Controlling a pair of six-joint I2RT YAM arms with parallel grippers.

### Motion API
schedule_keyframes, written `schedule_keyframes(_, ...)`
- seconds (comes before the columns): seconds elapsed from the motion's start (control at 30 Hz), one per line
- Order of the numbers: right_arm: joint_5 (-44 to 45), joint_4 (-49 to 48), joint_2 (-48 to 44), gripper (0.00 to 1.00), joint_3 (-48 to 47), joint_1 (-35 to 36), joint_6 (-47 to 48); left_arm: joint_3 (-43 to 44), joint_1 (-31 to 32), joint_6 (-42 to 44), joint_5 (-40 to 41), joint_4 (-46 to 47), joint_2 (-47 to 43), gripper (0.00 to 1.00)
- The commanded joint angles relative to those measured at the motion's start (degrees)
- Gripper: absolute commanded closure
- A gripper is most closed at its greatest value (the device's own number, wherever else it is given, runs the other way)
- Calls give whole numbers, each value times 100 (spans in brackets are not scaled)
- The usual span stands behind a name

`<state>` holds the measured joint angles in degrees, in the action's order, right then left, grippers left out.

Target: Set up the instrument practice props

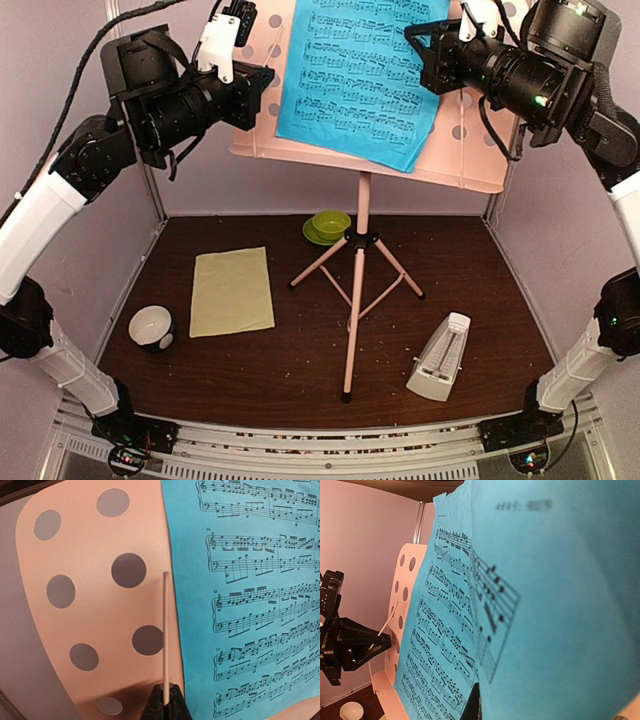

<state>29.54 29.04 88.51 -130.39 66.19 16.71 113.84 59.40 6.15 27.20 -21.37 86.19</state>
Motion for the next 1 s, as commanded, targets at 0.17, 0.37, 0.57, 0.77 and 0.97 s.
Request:
schedule_keyframes(0.17,175,-349,451,100,-410,320,692,-527,-25,516,-712,1165,-338,100)
schedule_keyframes(0.37,58,-651,625,100,-449,331,947,-641,-38,573,-904,1155,-393,100)
schedule_keyframes(0.57,-103,-1046,798,100,-486,330,1192,-721,-51,536,-971,1182,-405,100)
schedule_keyframes(0.77,-458,-1234,917,99,-494,318,1439,-756,-60,496,-978,1225,-394,100)
schedule_keyframes(0.97,-643,-1372,1054,98,-496,289,1414,-872,-69,412,-981,1336,-421,100)
